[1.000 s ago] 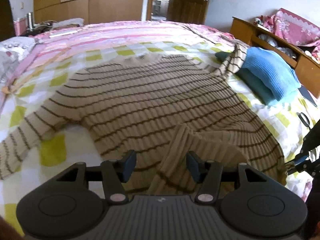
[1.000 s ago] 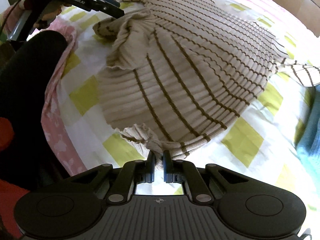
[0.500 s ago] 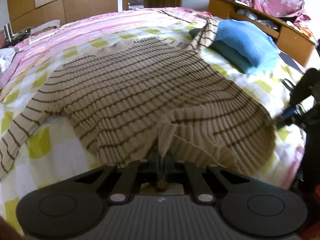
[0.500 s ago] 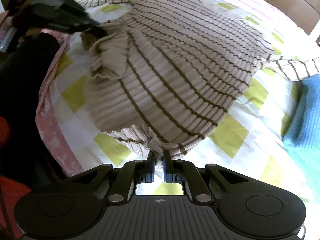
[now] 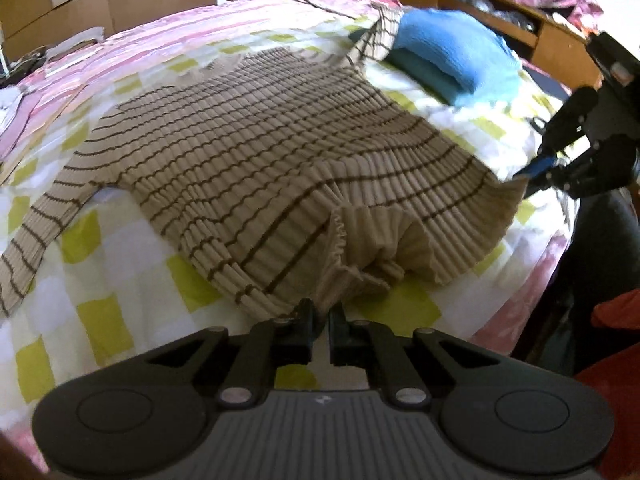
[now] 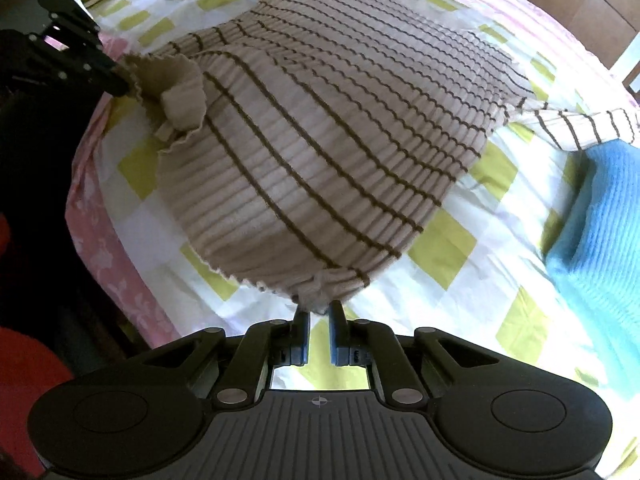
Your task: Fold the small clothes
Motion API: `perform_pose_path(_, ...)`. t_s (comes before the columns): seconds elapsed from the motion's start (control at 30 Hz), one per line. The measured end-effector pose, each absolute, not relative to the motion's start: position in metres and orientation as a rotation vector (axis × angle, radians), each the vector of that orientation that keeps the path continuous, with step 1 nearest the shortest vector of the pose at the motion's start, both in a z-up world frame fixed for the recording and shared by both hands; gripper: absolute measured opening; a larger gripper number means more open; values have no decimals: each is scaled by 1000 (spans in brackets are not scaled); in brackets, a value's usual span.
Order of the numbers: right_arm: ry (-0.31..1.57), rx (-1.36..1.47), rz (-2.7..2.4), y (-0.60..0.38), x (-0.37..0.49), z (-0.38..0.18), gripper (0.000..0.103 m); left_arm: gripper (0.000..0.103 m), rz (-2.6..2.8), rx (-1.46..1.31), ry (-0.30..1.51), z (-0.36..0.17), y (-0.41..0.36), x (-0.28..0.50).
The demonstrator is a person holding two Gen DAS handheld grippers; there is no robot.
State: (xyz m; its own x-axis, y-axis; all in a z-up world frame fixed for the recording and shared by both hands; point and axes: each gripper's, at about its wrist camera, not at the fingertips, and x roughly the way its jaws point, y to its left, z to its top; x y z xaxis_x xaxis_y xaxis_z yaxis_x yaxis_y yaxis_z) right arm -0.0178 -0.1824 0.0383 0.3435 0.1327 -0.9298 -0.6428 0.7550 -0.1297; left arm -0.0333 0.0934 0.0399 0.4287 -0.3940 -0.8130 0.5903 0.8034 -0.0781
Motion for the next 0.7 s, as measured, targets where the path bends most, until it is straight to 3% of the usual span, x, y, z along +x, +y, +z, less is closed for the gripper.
perform_pose_path(0.17,1054,-470,531,-180,-31,61,16,18,-576,178,927,52,101,-43)
perform_pose_path(0.33,974,-376,554,-174,-35,72,28,23,-506,14,946,45,108,-45)
perform_pose_path(0.47,965,-339,542,-172,-35,64,28,29,-470,74,993,33,88,-57)
perform_pose_path(0.7,943,-215,476,-190,-36,51,28,31,-141,-204,1081,12,104,-33)
